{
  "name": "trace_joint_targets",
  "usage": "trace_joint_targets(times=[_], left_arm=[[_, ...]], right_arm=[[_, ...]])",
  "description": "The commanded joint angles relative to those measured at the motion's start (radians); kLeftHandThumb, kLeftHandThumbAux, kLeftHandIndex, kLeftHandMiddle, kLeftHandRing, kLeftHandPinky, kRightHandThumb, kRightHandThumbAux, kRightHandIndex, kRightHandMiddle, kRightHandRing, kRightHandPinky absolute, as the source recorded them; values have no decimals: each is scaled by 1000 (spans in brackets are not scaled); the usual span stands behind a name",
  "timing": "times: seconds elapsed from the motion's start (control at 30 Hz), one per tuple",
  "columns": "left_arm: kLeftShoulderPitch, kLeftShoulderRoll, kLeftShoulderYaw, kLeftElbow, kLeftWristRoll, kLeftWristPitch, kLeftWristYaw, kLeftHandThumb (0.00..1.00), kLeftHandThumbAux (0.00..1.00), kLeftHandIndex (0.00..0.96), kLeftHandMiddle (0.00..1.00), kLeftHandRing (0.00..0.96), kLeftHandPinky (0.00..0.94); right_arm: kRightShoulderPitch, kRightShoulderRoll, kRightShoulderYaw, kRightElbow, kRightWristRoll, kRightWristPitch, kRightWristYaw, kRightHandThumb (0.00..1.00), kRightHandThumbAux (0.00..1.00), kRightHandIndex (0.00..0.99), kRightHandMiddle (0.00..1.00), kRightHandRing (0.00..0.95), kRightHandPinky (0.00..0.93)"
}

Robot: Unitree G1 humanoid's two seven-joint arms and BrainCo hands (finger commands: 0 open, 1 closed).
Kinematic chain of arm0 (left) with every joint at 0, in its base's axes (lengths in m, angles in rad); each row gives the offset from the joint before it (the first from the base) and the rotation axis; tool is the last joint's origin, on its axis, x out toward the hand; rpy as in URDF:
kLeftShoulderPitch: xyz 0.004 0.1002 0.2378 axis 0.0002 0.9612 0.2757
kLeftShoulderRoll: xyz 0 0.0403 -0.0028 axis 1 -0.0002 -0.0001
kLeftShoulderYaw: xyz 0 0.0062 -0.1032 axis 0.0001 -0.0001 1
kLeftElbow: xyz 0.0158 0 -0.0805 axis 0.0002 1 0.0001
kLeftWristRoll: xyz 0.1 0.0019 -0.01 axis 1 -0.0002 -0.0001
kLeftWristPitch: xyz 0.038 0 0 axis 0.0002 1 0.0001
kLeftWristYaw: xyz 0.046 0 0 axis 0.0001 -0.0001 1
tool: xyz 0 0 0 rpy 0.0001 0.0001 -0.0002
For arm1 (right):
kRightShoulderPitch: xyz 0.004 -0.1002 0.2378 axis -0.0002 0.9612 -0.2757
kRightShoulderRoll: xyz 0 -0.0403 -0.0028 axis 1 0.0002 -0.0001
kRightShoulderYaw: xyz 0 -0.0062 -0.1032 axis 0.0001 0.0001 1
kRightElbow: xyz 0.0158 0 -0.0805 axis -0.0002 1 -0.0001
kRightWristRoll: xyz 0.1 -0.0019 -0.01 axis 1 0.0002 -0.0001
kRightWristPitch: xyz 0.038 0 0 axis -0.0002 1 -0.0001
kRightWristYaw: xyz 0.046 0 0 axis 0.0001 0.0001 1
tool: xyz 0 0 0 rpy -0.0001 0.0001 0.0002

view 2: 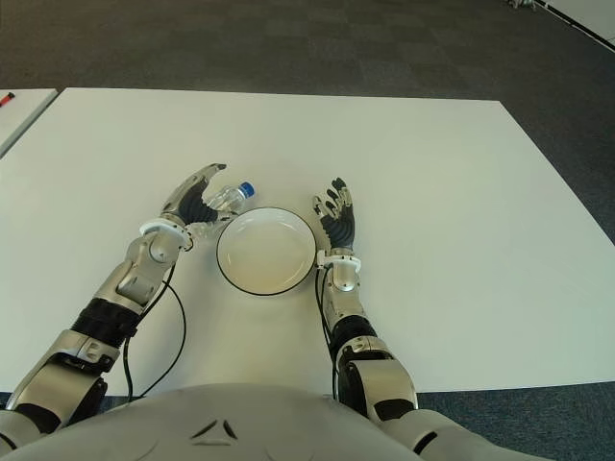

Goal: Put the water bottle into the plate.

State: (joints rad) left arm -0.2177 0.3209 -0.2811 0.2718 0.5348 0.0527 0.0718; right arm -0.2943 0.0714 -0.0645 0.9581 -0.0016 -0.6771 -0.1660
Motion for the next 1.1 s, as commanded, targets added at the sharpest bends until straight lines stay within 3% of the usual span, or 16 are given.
trace_joint_targets(times=[0.03,0.63,1.1], left_arm=[[10,2,6,-12,10,12,1,0,804,0,0,0,5],[13,3,9,-28,40,63,8,0,810,0,0,0,0],[-11,9,-21,-9,130,197,-11,0,826,0,0,0,21]], right_arm=[[53,35,-8,48,12,53,3,28,695,69,110,120,161],[53,35,-3,48,2,49,-10,38,683,77,113,125,164],[53,39,-6,49,8,39,-6,36,689,76,111,123,167]])
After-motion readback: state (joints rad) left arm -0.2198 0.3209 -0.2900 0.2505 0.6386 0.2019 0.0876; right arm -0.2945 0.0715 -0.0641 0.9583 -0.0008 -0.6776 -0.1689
